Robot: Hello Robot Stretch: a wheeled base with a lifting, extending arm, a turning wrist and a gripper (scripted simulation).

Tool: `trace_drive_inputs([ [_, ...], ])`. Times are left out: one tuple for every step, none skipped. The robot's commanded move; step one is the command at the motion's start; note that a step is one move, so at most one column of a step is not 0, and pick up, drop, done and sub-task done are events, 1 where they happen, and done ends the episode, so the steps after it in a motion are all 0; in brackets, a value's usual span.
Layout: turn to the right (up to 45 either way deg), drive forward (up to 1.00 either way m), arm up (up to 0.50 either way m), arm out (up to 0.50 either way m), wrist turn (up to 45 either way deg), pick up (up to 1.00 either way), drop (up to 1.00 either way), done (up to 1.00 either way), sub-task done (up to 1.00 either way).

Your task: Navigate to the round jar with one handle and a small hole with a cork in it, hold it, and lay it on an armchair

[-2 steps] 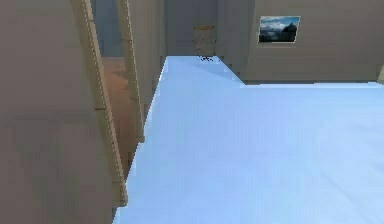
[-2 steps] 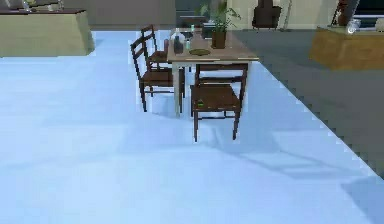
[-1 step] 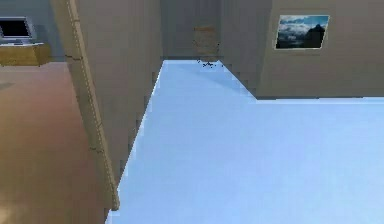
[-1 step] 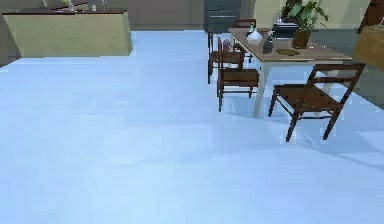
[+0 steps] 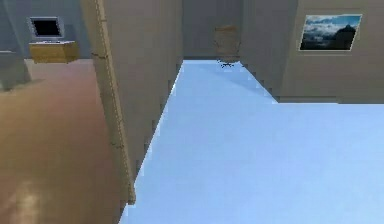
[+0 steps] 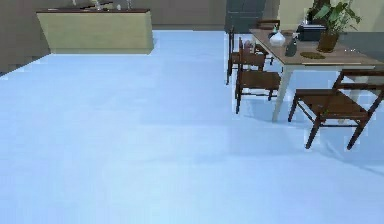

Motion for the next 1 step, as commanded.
trace_drive_inputs([
  [0.0,0.50,0.00,0.00,0.0,0.00,0.00,0.00,0.00],
])
